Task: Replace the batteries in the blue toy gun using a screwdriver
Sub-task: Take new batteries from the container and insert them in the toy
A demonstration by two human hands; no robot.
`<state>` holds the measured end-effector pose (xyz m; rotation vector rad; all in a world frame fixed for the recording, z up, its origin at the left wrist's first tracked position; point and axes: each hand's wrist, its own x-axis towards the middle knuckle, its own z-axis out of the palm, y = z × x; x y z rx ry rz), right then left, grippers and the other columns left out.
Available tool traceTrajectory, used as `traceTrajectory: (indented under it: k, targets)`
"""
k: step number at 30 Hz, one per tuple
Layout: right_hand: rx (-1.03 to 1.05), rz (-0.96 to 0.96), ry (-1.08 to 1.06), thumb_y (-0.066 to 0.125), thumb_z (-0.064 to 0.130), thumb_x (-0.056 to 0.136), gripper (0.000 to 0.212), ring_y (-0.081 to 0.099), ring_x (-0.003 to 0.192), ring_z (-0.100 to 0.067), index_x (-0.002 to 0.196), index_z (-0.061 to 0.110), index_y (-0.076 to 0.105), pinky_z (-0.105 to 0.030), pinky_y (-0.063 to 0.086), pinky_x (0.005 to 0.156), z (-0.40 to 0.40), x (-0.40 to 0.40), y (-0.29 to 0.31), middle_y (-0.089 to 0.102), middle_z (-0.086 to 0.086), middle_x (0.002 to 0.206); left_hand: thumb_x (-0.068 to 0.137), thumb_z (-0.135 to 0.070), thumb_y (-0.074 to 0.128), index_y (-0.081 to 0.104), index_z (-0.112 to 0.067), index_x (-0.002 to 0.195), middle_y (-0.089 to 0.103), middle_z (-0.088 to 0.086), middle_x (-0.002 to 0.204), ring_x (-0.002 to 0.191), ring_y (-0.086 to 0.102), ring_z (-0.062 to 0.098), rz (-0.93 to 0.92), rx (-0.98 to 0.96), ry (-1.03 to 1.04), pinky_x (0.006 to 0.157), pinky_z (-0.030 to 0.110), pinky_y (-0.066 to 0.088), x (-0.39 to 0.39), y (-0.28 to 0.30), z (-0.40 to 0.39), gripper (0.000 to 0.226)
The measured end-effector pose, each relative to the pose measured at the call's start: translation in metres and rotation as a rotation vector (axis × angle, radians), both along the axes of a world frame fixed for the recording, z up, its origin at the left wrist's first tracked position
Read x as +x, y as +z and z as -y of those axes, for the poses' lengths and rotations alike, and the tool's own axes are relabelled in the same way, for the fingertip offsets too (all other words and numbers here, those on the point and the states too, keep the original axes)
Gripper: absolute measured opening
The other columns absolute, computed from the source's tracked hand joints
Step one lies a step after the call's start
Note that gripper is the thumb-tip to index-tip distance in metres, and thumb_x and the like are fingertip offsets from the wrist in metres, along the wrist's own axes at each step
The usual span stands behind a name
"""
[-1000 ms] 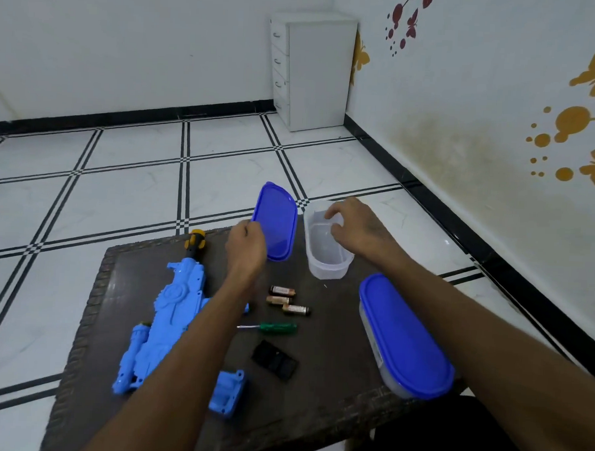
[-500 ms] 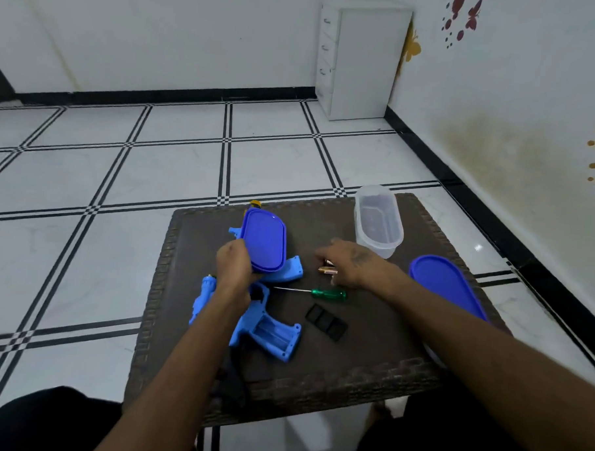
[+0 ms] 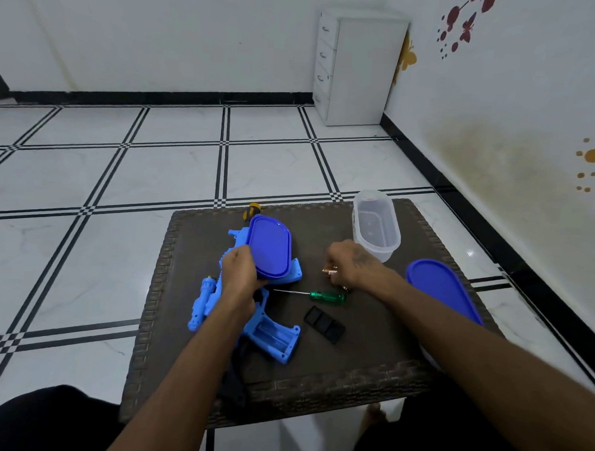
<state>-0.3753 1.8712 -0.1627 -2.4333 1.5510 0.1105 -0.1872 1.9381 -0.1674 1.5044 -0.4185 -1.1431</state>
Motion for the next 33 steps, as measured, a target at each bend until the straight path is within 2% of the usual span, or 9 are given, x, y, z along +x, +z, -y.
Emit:
traceTrajectory:
  k: [4,7,11,17,21,26,29,33]
  targets:
    - [-0.027,0.029,-0.056,0.07,0.012,0.079,0.017,0.065,0.089,-0.029,0.095,0.007,0.065,-0.034,0.052,0.071,-0.006,0.003,0.0,0.067,-0.014,0.1,0.094,-0.01,0.035,0.039,-0.023,0.072,0.046,0.004,0.085,0.085,0.047,0.023,0.001,0.003,0.007,0.073,0.041,0.051,-0.005,0.0,0.0,0.025]
    - [0.003,0.116,-0.142,0.072,0.011,0.078,0.012,0.068,0.082,-0.025,0.089,0.007,0.073,-0.032,0.054,0.066,-0.003,0.0,0.001,0.072,-0.012,0.091,0.095,-0.011,0.035,0.039,-0.022,0.072,0.046,0.005,0.086,0.086,0.048,0.023,0.0,0.007,0.009,0.079,0.043,0.054,-0.007,0.001,0.001,0.026]
    - [0.017,0.204,-0.186,0.076,0.015,0.079,0.013,0.069,0.078,-0.02,0.091,0.012,0.078,-0.026,0.048,0.062,0.001,-0.003,0.003,0.074,-0.009,0.086,0.096,-0.011,0.036,0.039,-0.022,0.071,0.045,0.002,0.082,0.086,0.047,0.023,0.007,0.003,0.014,0.076,0.04,0.052,-0.008,0.002,0.002,0.027]
    - [-0.032,0.091,-0.093,0.071,0.012,0.081,0.011,0.065,0.087,-0.026,0.092,0.011,0.069,-0.035,0.053,0.073,0.002,0.003,0.001,0.07,-0.011,0.097,0.093,-0.011,0.035,0.043,-0.021,0.076,0.047,0.007,0.092,0.086,0.05,0.023,0.006,0.025,0.001,0.084,0.046,0.055,-0.006,0.0,0.0,0.021]
    - [-0.135,-0.001,-0.031,0.058,0.005,0.087,0.011,0.06,0.094,-0.033,0.098,0.005,0.058,-0.036,0.045,0.074,-0.005,0.009,0.001,0.061,-0.018,0.106,0.094,-0.012,0.035,0.046,-0.02,0.079,0.049,0.005,0.089,0.085,0.052,0.022,0.016,0.035,-0.006,0.083,0.046,0.055,-0.006,0.001,-0.002,0.02]
    - [-0.169,-0.072,0.002,0.056,0.005,0.09,0.015,0.061,0.1,-0.034,0.105,0.004,0.058,-0.037,0.046,0.08,-0.007,0.017,0.006,0.061,-0.019,0.111,0.093,-0.011,0.035,0.045,-0.019,0.077,0.048,0.003,0.085,0.084,0.05,0.022,0.004,0.028,-0.004,0.083,0.046,0.054,-0.008,0.005,-0.001,0.02]
    - [-0.137,0.003,-0.017,0.062,0.007,0.086,0.015,0.061,0.097,-0.032,0.1,0.007,0.06,-0.037,0.046,0.078,-0.004,0.014,0.006,0.062,-0.016,0.107,0.092,-0.01,0.036,0.044,-0.02,0.077,0.047,0.002,0.083,0.083,0.05,0.022,0.011,0.021,-0.004,0.076,0.043,0.052,-0.007,0.005,-0.002,0.02]
    - [-0.072,0.25,-0.145,0.076,0.009,0.076,0.01,0.067,0.081,-0.02,0.081,0.016,0.069,-0.029,0.051,0.067,0.005,0.004,0.02,0.07,-0.004,0.085,0.091,-0.011,0.036,0.042,-0.021,0.076,0.044,0.003,0.082,0.083,0.045,0.022,0.041,0.016,-0.012,0.068,0.038,0.046,-0.005,0.006,0.001,0.019]
